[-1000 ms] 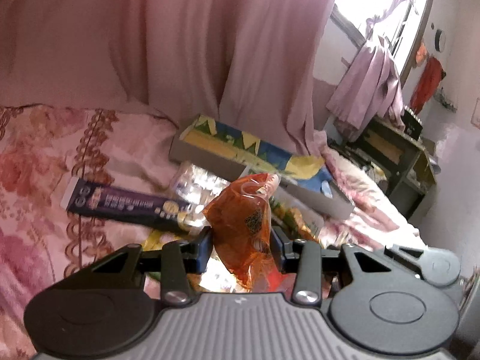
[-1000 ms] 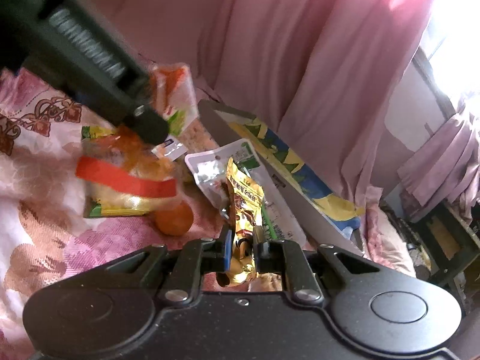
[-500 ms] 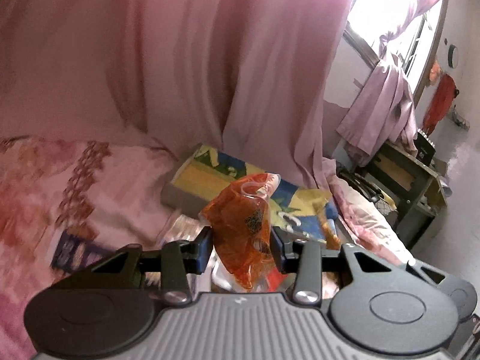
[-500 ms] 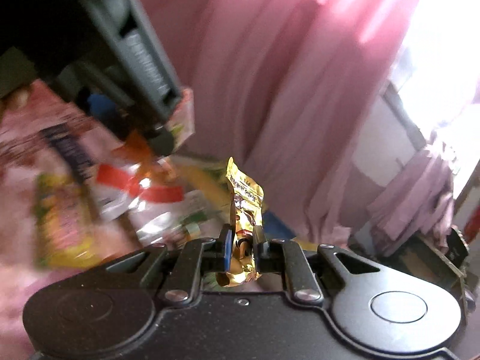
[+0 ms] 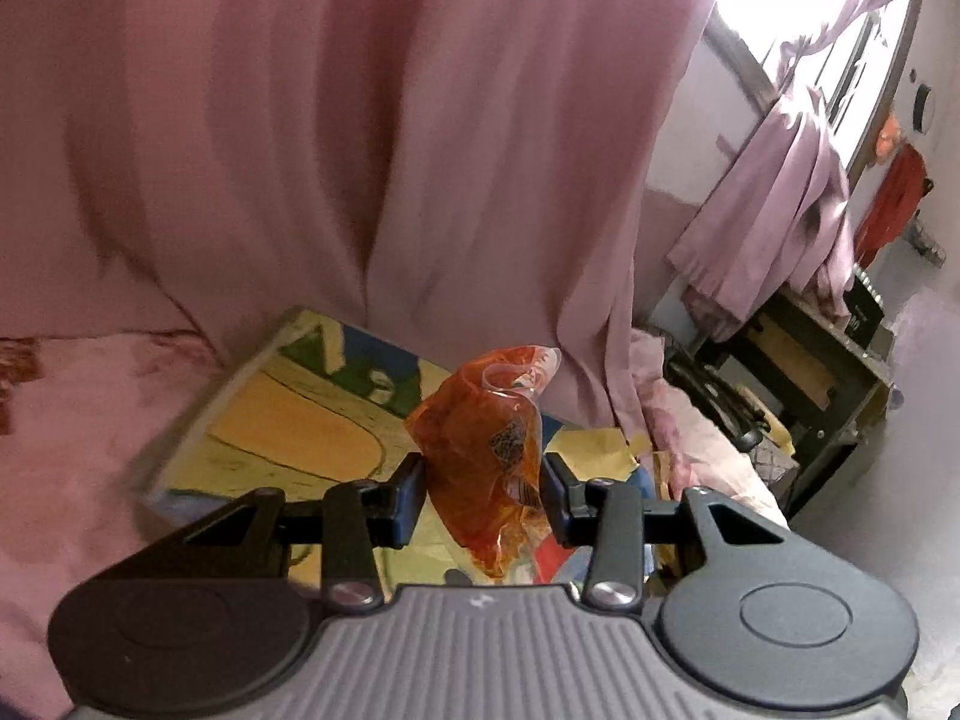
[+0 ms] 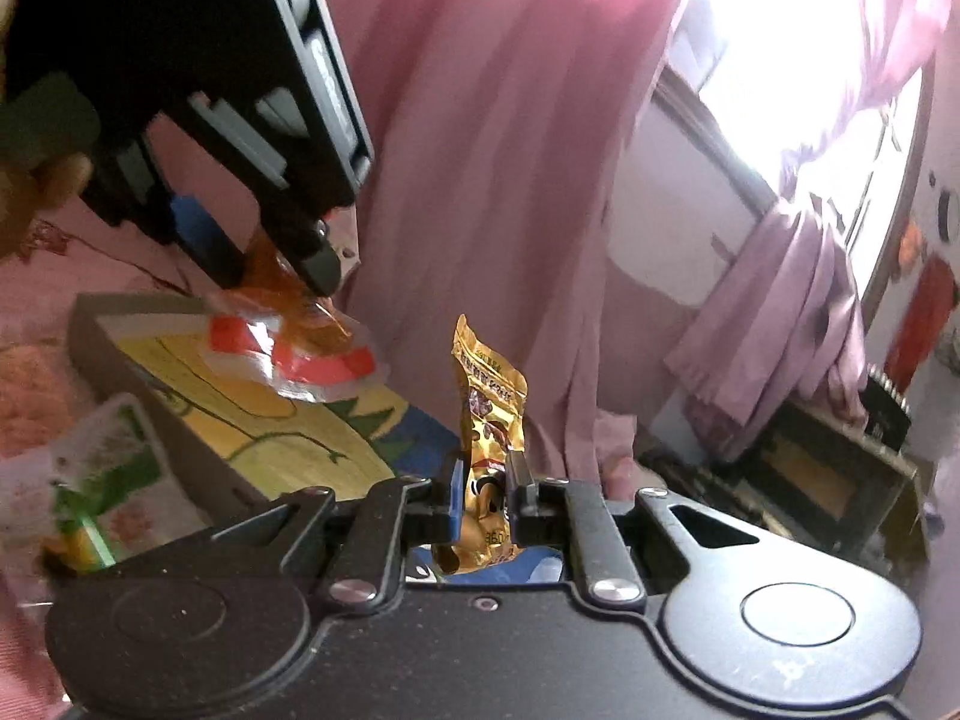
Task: Organize snacks
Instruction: 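Lift and carry the orange bag and gold pouch over the open box with both grippers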
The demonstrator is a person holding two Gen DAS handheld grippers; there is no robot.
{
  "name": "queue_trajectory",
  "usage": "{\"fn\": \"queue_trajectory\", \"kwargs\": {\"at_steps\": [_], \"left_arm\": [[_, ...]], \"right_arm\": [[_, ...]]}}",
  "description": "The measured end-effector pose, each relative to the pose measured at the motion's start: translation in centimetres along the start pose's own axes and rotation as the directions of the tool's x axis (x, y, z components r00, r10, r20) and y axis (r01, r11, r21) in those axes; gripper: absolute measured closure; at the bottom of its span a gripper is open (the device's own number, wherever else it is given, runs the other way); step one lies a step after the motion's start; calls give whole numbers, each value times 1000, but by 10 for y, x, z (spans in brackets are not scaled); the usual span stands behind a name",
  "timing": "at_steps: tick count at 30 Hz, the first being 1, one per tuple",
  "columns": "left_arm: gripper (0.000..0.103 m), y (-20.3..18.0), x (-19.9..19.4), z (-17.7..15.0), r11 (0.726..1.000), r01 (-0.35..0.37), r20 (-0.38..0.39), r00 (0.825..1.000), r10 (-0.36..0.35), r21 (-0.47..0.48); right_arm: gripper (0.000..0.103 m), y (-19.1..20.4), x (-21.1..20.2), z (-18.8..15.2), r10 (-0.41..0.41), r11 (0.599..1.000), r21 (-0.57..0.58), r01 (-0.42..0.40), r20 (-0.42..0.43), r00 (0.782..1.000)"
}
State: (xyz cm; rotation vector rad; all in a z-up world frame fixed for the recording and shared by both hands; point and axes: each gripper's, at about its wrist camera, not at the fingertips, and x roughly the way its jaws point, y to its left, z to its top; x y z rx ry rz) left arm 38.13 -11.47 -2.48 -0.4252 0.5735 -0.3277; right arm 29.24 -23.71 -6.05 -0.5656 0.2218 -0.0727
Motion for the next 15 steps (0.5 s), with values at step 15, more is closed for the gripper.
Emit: {"fn": "queue_trajectory", "kwargs": {"at_steps": [15], "left_arm": [[57,-2,63,-23,999,-50,-161,986,49,-7]], "right_arm": [[88,-16,43,-17,99,988,130,-79,-153,983]]}}
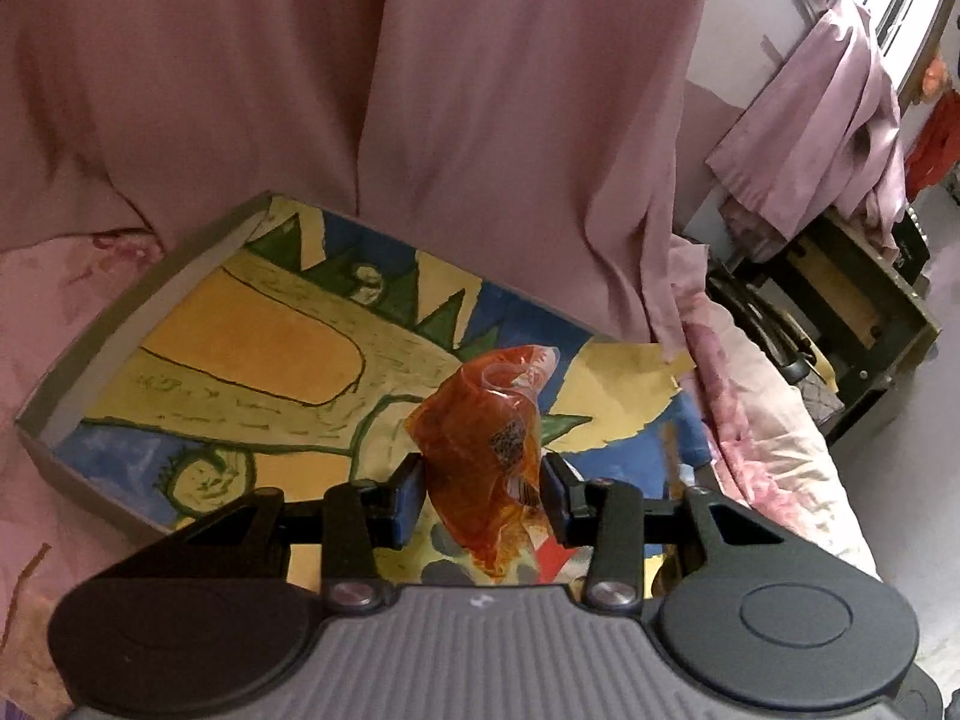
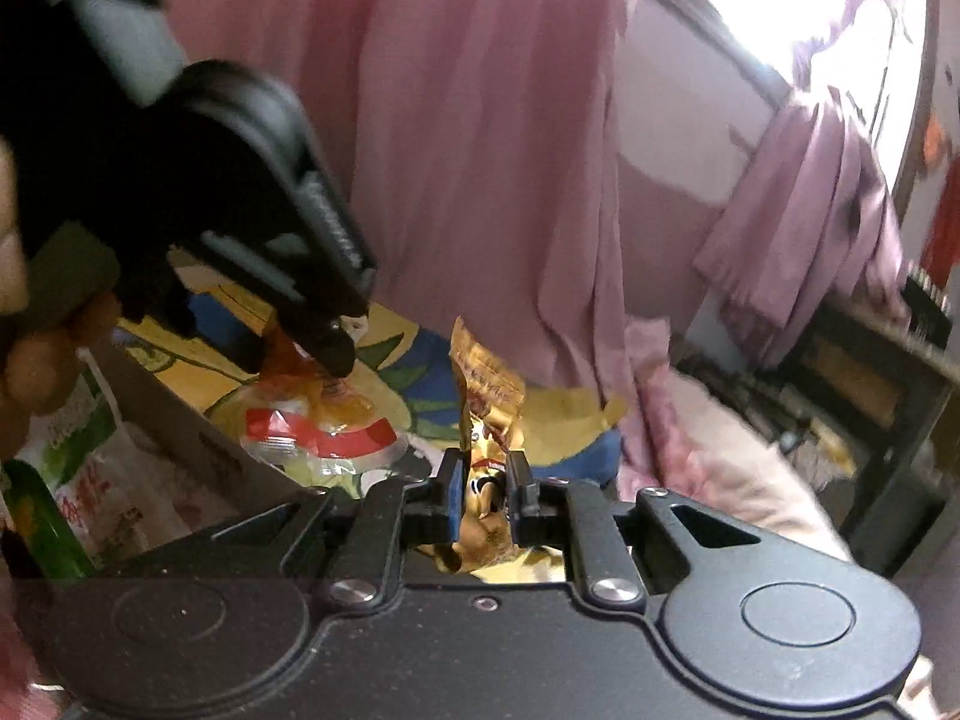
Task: Organize snacks
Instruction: 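Open the left gripper over the box while the right gripper releases the gold pouch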
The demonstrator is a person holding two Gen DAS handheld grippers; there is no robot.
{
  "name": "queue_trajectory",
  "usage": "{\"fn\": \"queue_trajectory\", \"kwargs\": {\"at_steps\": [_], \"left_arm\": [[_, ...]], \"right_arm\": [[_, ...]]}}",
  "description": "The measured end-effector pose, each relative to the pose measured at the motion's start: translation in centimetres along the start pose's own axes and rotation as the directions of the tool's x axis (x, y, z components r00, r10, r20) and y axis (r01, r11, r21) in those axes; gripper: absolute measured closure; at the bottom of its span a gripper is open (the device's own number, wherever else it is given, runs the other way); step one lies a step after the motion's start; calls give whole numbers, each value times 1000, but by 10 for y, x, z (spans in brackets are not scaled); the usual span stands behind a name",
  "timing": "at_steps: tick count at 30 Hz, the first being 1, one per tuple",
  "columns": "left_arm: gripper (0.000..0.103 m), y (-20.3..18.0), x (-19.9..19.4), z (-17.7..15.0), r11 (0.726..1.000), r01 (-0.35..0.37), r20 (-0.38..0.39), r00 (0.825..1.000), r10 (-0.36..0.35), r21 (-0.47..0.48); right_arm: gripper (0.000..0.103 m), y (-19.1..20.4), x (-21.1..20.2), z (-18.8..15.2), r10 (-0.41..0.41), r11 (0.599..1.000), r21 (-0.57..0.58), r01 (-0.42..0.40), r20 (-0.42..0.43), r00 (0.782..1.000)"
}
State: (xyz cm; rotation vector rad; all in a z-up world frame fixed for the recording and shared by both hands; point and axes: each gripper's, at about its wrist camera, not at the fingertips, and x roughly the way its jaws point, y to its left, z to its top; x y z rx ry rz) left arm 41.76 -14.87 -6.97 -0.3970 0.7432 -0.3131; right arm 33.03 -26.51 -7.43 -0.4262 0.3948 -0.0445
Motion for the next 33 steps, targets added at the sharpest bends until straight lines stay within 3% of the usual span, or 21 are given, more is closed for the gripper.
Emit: {"fn": "queue_trajectory", "kwargs": {"at_steps": [9,15,23,33], "left_arm": [[52,1,-6,1,999,-38,0,999,38,17],[47,3,-20,3,998,-50,14,999,50,28],[26,3,-64,3,998,-51,76,996,49,34],[4,1,-154,-16,992,-83,207,976,62,95]], "right_arm": [[78,-2,5,-2,55,996,79,-51,-42,998],[58,-7,0,-1,69,991,119,-64,-31,997],[28,-24,-35,8,47,978,201,-52,30,998],[7,-35,-115,18,0,974,225,-37,164,986]]}}
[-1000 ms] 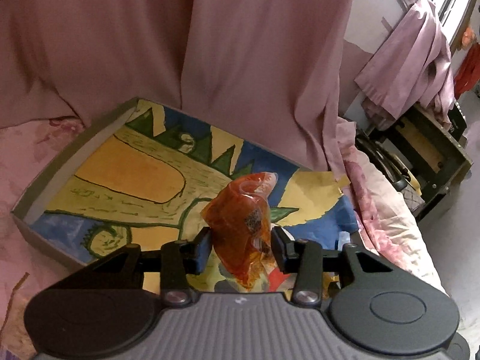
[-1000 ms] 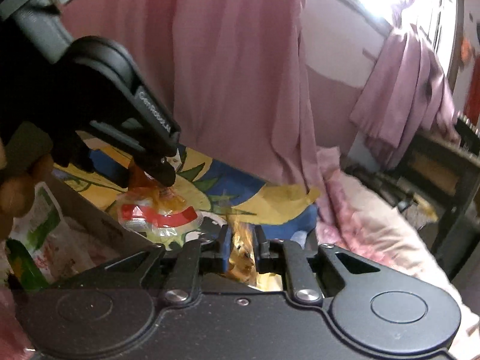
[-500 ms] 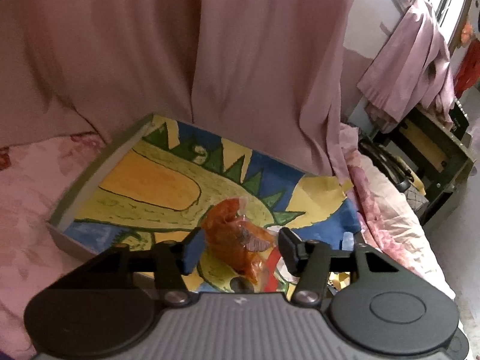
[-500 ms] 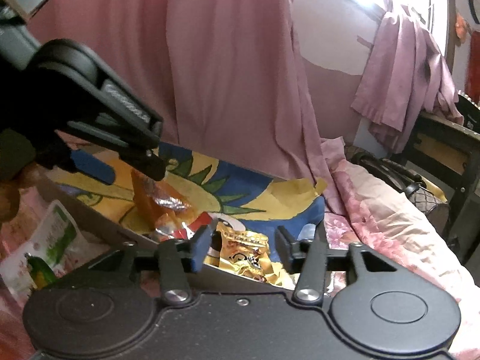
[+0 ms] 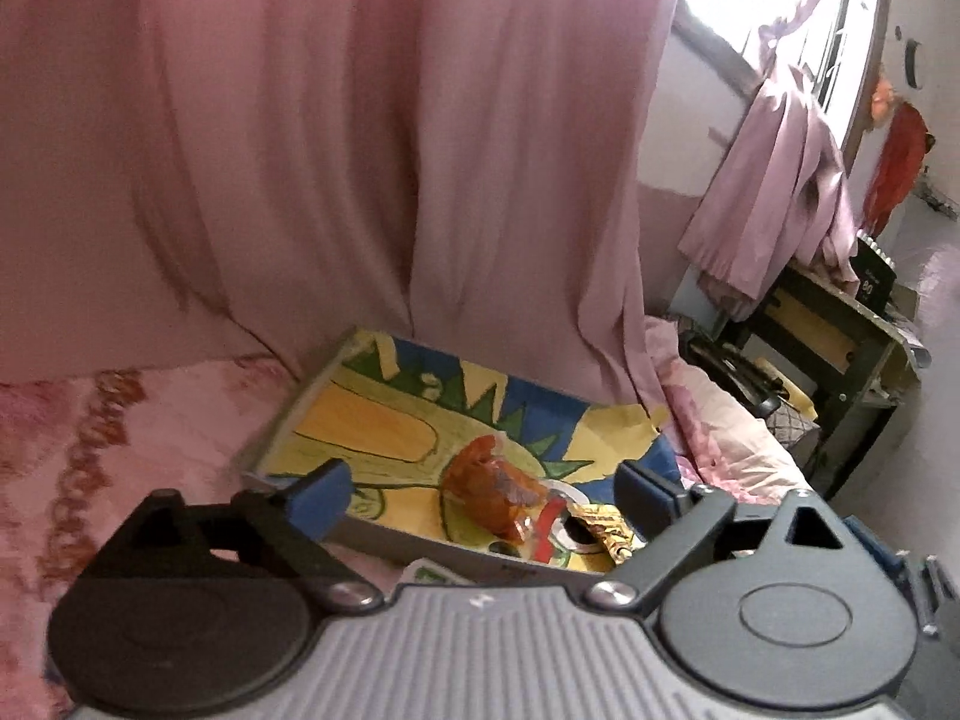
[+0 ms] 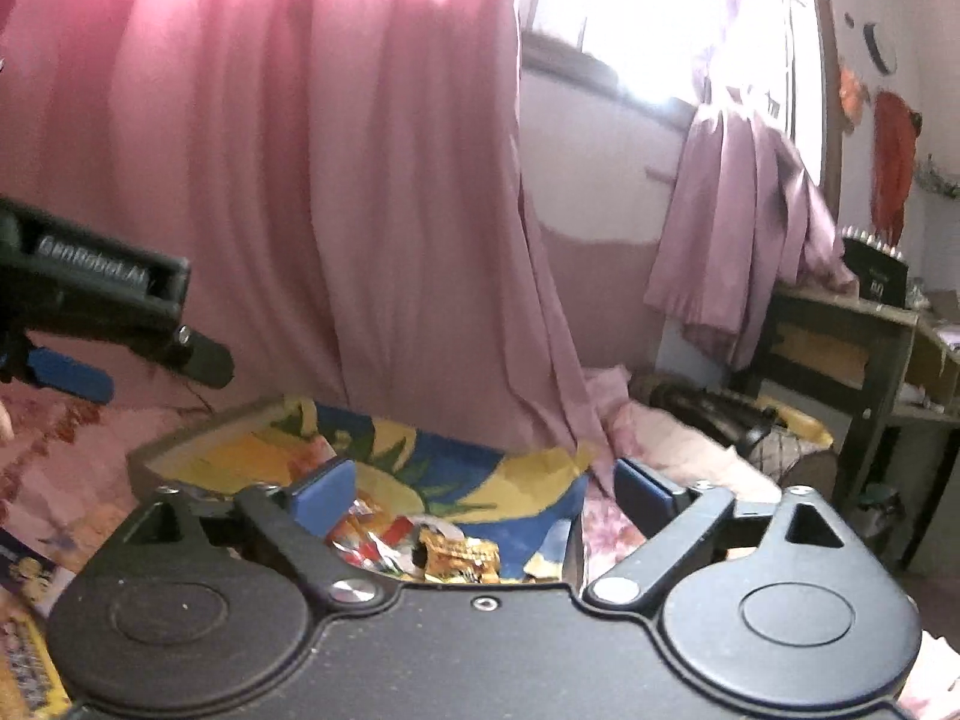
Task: Organize snacks
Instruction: 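Open the left gripper over the box while the right gripper releases the gold pouch, then withdraw both grippers from the box back toward the remaining snacks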
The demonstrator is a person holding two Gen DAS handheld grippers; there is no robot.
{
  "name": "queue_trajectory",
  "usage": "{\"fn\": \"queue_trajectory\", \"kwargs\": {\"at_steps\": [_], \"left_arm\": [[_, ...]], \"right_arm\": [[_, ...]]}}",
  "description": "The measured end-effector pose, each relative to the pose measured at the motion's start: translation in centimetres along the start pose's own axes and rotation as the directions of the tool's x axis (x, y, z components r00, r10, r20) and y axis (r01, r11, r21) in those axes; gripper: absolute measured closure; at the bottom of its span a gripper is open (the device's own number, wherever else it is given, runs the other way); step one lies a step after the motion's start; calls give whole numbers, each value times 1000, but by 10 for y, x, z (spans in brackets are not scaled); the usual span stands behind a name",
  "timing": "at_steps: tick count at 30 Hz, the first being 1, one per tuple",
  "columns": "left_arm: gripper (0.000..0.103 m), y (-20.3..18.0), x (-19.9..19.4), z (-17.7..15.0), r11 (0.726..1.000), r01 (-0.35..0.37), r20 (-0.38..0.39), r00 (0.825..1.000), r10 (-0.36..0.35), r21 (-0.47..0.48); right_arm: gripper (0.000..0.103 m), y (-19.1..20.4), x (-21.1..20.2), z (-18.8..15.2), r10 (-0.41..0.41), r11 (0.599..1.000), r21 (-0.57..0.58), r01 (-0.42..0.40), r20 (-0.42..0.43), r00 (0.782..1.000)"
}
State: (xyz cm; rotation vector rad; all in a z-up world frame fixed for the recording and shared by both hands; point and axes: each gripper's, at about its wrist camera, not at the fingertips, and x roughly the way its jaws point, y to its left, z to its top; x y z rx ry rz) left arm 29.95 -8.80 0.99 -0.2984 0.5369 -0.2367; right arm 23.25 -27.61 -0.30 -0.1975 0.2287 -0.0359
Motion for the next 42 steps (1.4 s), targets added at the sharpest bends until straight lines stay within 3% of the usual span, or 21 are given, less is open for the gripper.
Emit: {"fn": "queue_trajectory", "kwargs": {"at_steps": [4,9,15,26,34,42], "left_arm": [[2,1,-34,-10,999,-13,28,1000,12,32],[1,1,-78,-27,995,-28,86,996,20,93],[1,12,-114,-44,992,-51,92,995,40,117],[1,46,-146,-85,989,-86,28,996,84,121],[1,65,-150,-111,986,-94,-25,995,98,135],[1,82,-144,-130,988,-98,-127,985,113,115]], "right_arm": [[1,3,-38,5,-9,1000,24,8,44,999],[1,11,-79,7,14,998,52,-18,66,998],[1,23,-114,6,8,997,75,-14,75,997],[1,35,-149,-16,19,975,223,0,-85,996],[1,54,-156,-32,65,972,235,-13,-214,975],[1,77,-155,-38,100,984,168,-54,-282,954]]}}
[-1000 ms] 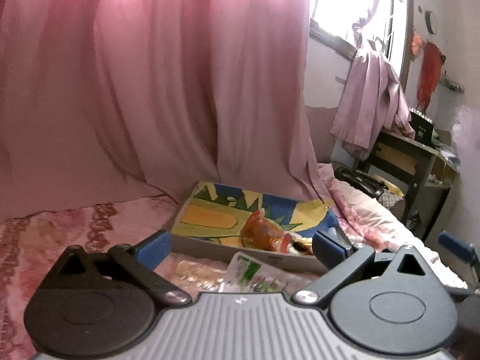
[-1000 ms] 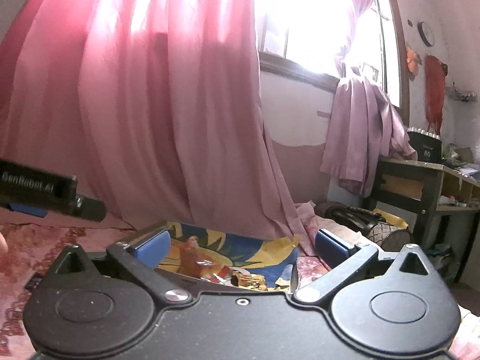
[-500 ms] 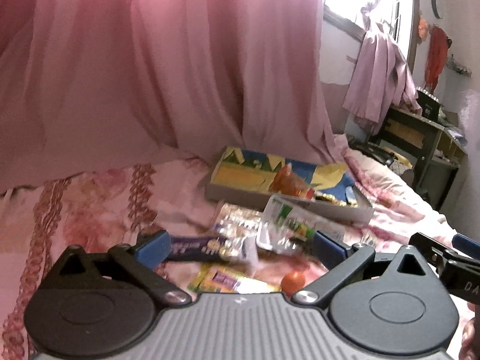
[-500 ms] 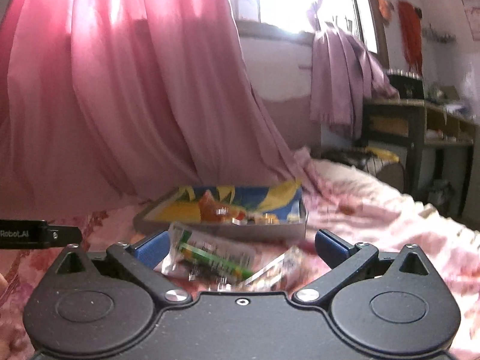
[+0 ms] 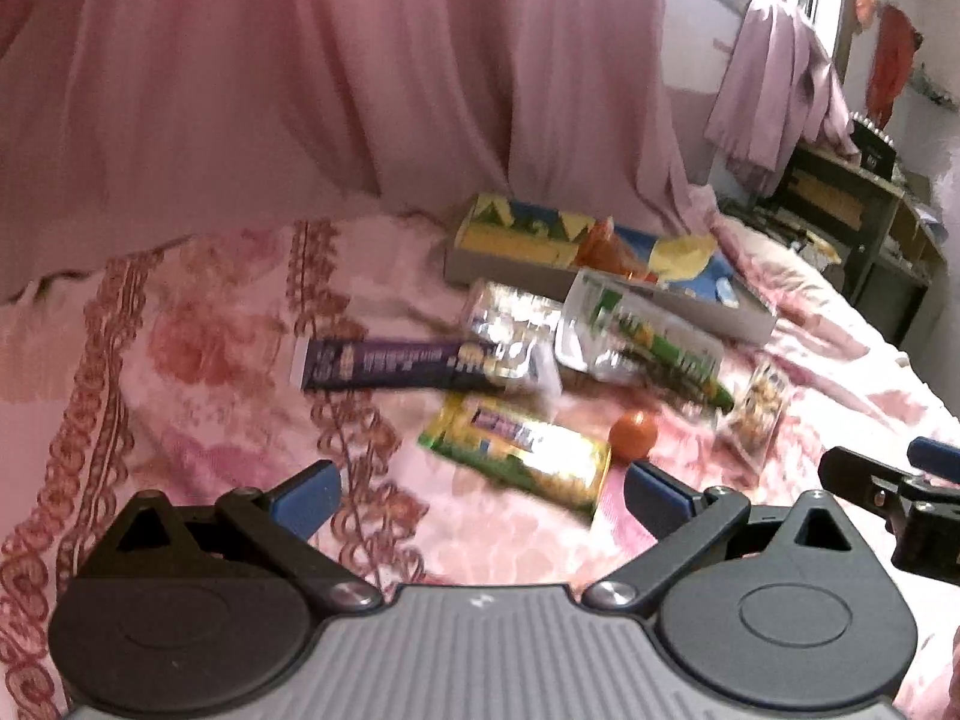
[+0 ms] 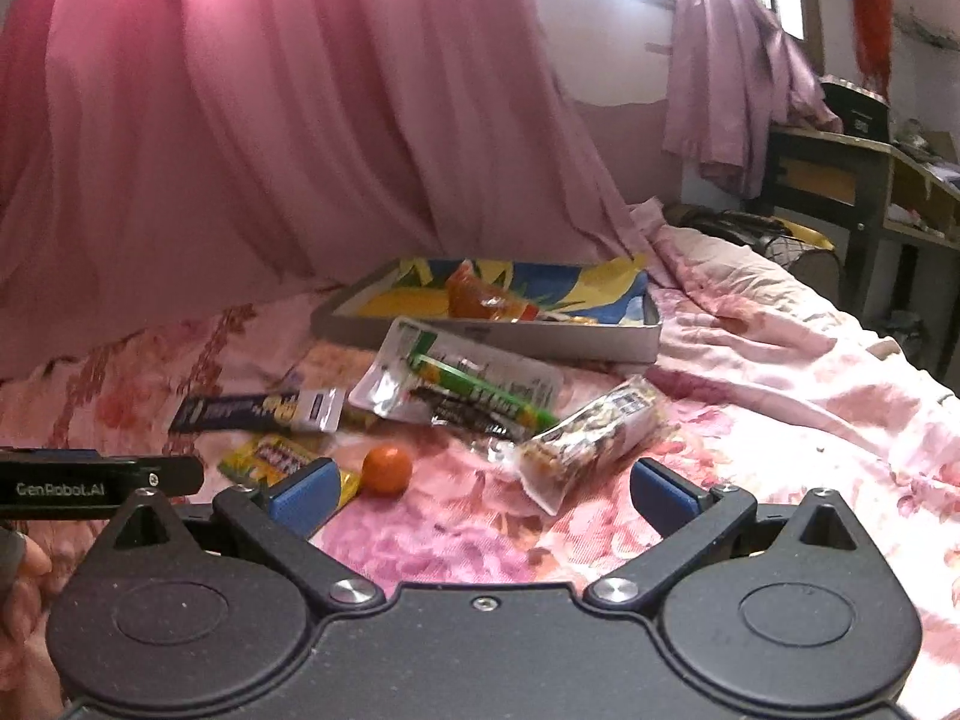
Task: Organize snacks
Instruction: 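Withdraw both grippers from the box back toward the remaining snacks, then grasp the mandarin orange with the right gripper while the left gripper approaches the yellow biscuit pack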
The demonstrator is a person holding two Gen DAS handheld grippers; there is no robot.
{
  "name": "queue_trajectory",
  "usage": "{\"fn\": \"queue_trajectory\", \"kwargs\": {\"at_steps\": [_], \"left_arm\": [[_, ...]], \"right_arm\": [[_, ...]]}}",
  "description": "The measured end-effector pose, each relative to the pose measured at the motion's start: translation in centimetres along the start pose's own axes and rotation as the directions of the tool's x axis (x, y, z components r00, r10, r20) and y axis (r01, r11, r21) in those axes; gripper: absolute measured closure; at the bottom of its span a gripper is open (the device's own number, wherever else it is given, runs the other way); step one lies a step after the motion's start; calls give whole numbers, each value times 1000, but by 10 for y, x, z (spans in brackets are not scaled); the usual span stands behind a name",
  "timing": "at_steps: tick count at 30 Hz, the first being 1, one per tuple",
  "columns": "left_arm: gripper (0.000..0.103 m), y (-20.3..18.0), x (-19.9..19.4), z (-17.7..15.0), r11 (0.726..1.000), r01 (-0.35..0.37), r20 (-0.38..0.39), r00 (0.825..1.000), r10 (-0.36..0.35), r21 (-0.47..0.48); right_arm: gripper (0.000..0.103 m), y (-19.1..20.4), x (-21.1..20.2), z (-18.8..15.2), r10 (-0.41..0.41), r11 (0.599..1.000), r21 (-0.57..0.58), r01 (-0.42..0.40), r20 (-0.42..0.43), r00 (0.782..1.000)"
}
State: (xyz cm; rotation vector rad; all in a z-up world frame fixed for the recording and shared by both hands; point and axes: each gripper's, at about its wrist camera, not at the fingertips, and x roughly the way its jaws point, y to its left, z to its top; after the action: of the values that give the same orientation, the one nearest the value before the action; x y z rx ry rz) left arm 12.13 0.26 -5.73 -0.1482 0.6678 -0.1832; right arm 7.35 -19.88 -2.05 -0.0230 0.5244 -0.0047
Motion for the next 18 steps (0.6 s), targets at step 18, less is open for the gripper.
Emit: {"fn": "queue_trajectory", "kwargs": {"at_steps": [18], "left_arm": [[1,14,33,8,999,35,-102,994,-31,37]], "right_arm": [[1,14,31,-6,36,996,-69,-49,-181,983]]}}
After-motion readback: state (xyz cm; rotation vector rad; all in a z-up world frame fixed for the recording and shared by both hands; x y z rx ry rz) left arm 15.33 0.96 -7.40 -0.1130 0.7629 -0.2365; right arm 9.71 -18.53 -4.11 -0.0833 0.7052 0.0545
